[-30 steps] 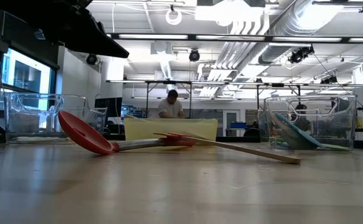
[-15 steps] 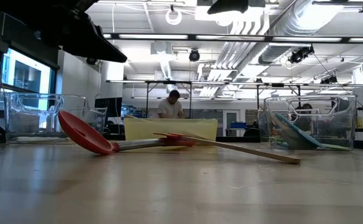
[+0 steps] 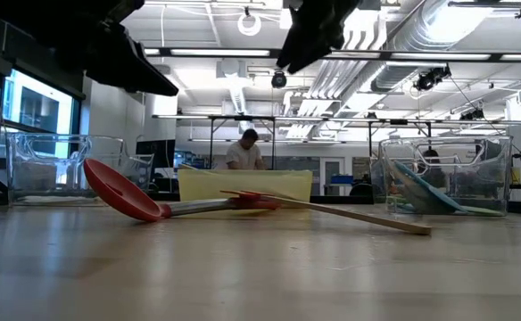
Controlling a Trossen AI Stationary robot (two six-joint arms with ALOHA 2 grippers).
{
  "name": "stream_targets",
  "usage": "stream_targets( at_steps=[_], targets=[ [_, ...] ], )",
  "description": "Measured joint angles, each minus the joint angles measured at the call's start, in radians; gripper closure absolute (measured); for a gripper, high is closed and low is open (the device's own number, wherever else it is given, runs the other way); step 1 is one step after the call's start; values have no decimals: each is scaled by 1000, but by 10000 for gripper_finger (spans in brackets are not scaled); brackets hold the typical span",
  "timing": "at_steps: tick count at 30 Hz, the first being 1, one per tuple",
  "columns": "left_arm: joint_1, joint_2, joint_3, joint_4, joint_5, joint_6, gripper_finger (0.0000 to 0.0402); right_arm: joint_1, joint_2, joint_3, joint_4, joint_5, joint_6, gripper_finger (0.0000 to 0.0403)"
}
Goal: Pick & Place Kitchen Items
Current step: Put the red spatula into the right transparent bin
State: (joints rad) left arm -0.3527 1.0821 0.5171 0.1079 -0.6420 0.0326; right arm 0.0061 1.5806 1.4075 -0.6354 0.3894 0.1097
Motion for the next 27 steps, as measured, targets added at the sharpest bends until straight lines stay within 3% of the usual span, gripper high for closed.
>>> stream_targets(
  at_steps=[19, 27],
  targets=[
    [-1, 0, 0, -15, 9, -187, 279, 82, 229, 0, -64, -78, 307, 105],
    [-1, 0, 0, -15, 87, -197, 279, 81, 311, 0, -89, -124, 391, 105]
  ],
)
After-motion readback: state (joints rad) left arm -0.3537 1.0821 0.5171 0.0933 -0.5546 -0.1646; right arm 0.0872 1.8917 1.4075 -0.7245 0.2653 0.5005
